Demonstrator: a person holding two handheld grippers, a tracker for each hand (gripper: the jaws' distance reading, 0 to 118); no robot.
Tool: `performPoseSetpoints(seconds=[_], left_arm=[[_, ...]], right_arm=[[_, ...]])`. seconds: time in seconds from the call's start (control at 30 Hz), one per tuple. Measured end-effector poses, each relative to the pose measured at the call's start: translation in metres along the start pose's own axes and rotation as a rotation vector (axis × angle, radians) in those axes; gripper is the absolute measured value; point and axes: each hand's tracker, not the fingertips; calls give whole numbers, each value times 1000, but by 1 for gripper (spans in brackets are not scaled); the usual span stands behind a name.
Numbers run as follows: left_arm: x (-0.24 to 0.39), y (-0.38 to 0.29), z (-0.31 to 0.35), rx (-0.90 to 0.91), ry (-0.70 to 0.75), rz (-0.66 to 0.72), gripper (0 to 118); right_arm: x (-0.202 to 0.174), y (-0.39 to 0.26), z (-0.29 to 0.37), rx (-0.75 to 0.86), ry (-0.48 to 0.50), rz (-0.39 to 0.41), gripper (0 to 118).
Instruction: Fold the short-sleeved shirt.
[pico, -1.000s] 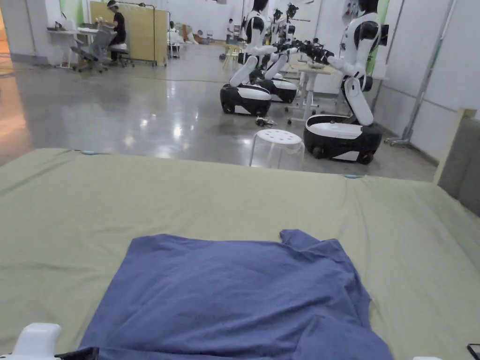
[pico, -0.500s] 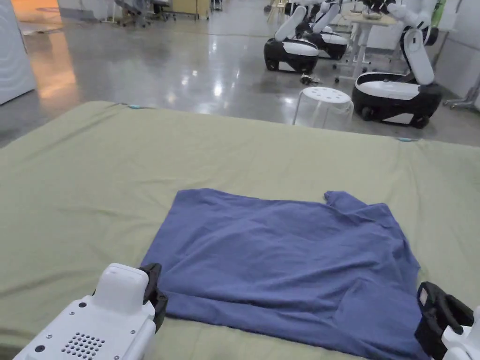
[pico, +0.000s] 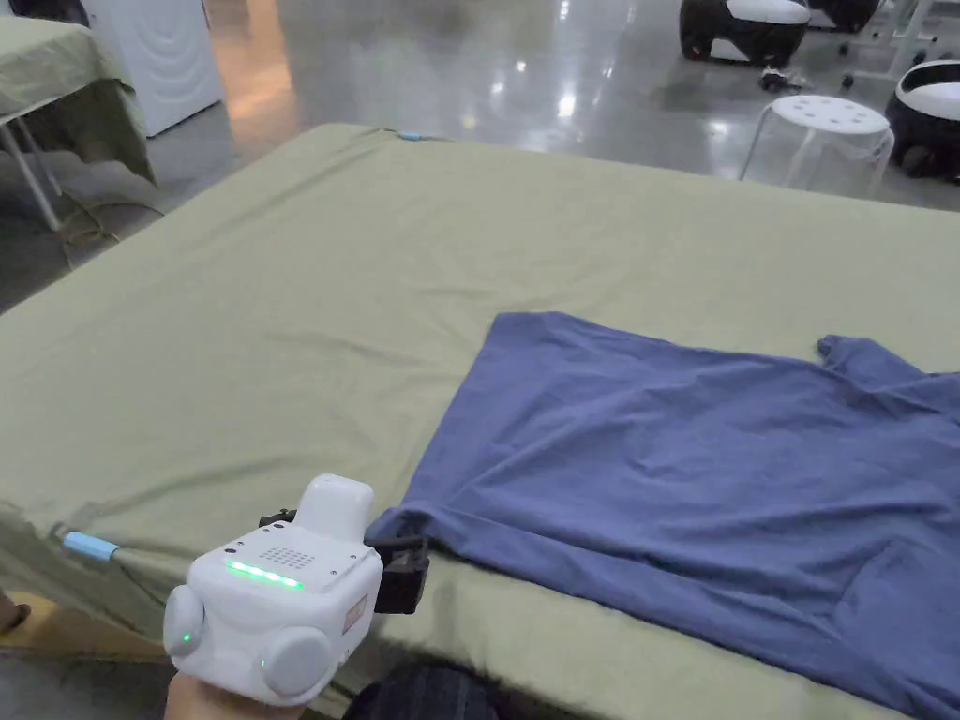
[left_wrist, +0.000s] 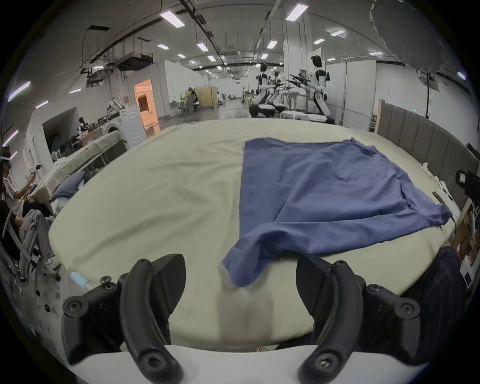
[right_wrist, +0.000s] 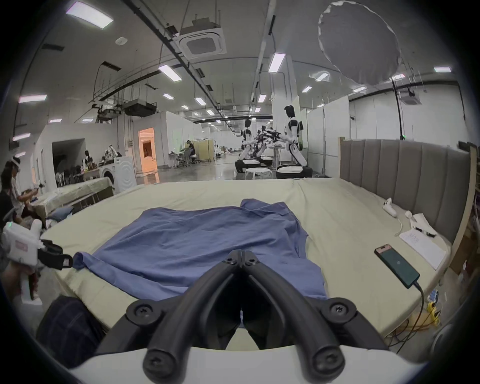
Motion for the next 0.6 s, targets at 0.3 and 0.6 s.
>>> performPoseSetpoints(seconds=[0.3, 0.6], left_arm=[[3, 24, -44, -80, -42, -42, 16], [25, 44, 0, -26, -70, -13, 10]], right_arm=[[30, 7, -3, -50, -85, -74, 0], [118, -32, -57, -438, -150, -111, 112]])
